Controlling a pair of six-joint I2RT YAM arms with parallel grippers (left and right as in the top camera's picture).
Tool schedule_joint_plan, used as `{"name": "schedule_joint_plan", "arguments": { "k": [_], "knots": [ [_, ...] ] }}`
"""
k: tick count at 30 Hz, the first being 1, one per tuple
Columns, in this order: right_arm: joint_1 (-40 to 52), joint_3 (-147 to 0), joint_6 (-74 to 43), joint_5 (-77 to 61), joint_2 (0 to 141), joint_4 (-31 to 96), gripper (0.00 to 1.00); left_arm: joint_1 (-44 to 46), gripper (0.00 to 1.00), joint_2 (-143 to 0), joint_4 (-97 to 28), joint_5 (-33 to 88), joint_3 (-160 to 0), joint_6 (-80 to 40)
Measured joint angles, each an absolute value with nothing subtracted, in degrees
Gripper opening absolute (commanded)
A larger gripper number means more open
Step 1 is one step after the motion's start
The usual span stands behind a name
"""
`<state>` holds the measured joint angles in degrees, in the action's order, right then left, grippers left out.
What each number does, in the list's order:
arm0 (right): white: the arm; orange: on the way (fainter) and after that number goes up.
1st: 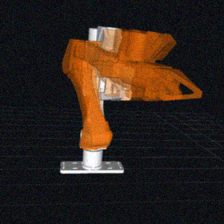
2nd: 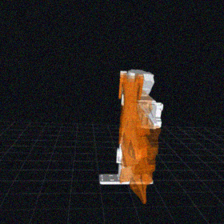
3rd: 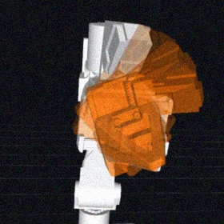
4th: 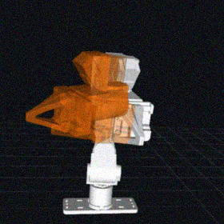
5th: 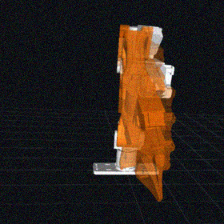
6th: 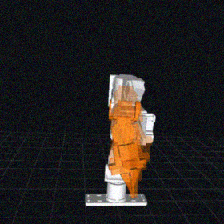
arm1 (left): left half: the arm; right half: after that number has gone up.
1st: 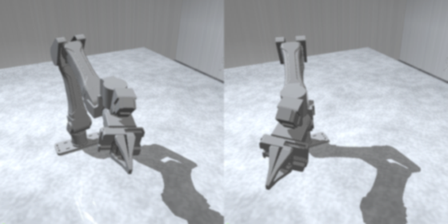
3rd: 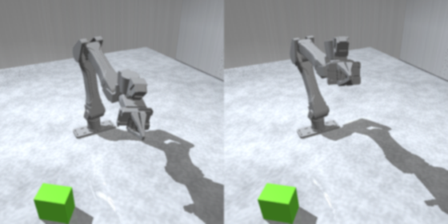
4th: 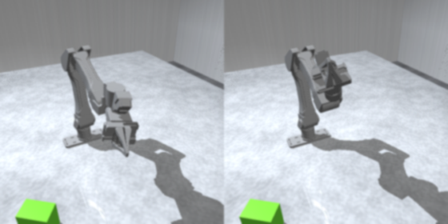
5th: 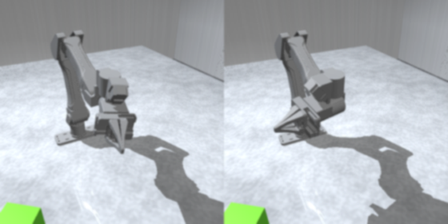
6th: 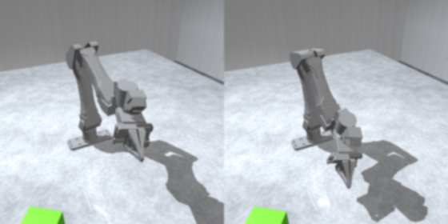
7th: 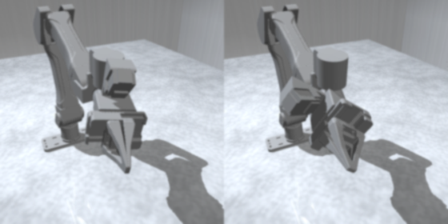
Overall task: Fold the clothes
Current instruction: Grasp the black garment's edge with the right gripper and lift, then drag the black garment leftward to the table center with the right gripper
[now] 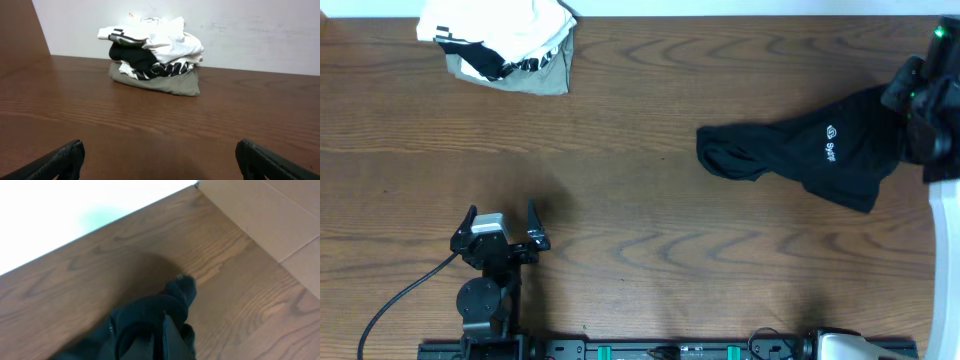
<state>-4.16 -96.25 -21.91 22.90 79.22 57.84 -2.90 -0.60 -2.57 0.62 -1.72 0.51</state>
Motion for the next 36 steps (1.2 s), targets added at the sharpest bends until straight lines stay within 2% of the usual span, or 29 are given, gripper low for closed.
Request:
{"name": "schedule_joint_plan", "arguments": {
  "k": [8, 14, 22, 29, 30, 31, 33, 36],
  "knots": [
    [1.4, -96.3, -22.6, 4.1, 74.0, 57.8, 0.01, -2.9, 0.98, -0.6, -2.5, 0.6, -1.7, 0.5],
    [11.0, -96.3, -22.6, -9.3, 77.2, 57.1, 0.01, -2.9, 0.98, -0.6, -2.6, 0.6, -1.7, 0.5],
    [27.5, -96.0, -22.5, -19.6, 80.7, 50.9, 0.01, -2.9, 0.98, -0.6, -2.6, 0.6, -1.7, 0.5],
    [33.1, -96.1, -22.5, -27.8, 80.4, 44.1, 0.04, -2.9, 0.98, -0.6, -2.6, 0.6, -1.7, 0.5],
    [33.1, -96.1, -22.5, -27.7, 80.3, 44.4, 0.07, -2.9, 0.98, -0.6, -2.5, 0.6, -1.7, 0.5],
    [33.1, -96.1, -22.5, -27.2, 80.2, 45.1, 0.16, -2.9, 0.98, -0.6, -2.5, 0.6, -1.7, 0.5],
    [33.1, -96.1, -22.2, -24.6, 80.1, 46.7, 0.46, -2.9, 0.98, -0.6, -2.6, 0.6, -1.7, 0.5],
    [33.0, -96.1, -21.8, -19.6, 80.0, 49.2, 0.71, -2.9, 0.98, -0.6, -2.5, 0.6, -1.7, 0.5]
  ]
}}
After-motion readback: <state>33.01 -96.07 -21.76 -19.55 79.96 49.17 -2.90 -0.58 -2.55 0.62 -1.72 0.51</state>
